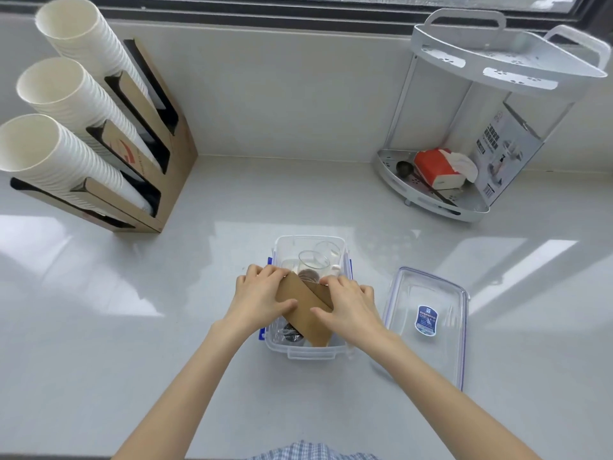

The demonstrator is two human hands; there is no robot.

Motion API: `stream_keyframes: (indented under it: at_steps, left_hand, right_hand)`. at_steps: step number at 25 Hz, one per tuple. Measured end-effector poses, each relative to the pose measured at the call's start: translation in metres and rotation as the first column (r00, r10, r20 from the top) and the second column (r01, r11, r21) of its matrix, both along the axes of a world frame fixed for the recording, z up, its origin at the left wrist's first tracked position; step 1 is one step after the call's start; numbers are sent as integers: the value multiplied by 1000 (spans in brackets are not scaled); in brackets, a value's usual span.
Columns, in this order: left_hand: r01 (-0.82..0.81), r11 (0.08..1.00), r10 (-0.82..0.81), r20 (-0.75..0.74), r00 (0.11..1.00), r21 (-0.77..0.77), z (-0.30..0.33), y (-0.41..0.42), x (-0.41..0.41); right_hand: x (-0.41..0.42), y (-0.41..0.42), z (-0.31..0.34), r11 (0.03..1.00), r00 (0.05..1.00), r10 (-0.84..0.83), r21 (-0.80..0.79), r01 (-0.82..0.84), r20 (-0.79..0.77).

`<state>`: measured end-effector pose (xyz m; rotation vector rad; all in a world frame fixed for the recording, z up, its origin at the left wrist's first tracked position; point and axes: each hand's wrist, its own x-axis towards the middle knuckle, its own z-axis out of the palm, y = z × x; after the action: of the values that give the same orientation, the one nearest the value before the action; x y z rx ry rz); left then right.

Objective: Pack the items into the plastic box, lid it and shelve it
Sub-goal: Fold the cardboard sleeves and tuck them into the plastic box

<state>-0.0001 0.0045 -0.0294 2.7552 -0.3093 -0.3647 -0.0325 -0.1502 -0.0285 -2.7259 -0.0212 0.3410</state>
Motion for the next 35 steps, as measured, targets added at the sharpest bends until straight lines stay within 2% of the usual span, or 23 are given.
stream_keyframes:
  at_steps: [6, 9, 13, 15, 17, 19, 20, 22, 27, 34, 35]
  left_hand:
    - [-67, 989, 75, 53, 996, -129, -4, -2, -4]
    - [-77, 975, 94, 76, 993, -206, -5, -2, -5]
    - [-98, 891, 149, 83, 985, -444, 0, 2, -5]
    - [-162, 800, 219, 29, 975, -577, 5, 4, -6]
    - [-294, 633, 278, -144, 950, -716, 10, 5, -7]
    - [-425, 455, 278, -329, 903, -783, 12, 8, -8]
    - [-471, 388, 263, -395, 880, -792, 12, 9, -9]
    - [-511, 328, 210, -466, 860, -795, 12, 13, -8]
    - [-531, 325, 175, -501, 847, -783, 13, 14, -8]
    - [-588, 268, 202, -552, 809, -763, 15, 9, -6]
    - [-597, 274, 201, -562, 802, -754, 14, 9, -6]
  right_hand:
    - [1, -2, 0, 992, 999, -43, 116, 40, 26]
    - [3, -7, 1, 958, 994, -111, 269, 102, 20]
    - [4, -13, 7, 859, 984, -178, 484, 165, -20]
    - [6, -15, 11, 808, 978, -206, 557, 193, -40]
    - [7, -17, 17, 753, 973, -222, 624, 208, -56]
    - [8, -19, 21, 709, 971, -231, 673, 213, -63]
    - [8, -20, 22, 684, 967, -246, 696, 219, -63]
    - [9, -25, 25, 632, 956, -287, 738, 237, -61]
    - [9, -42, 37, 535, 927, -364, 795, 287, -90]
    - [7, -36, 40, 466, 928, -368, 854, 232, -52]
    - [6, -33, 38, 483, 929, -371, 852, 203, -11]
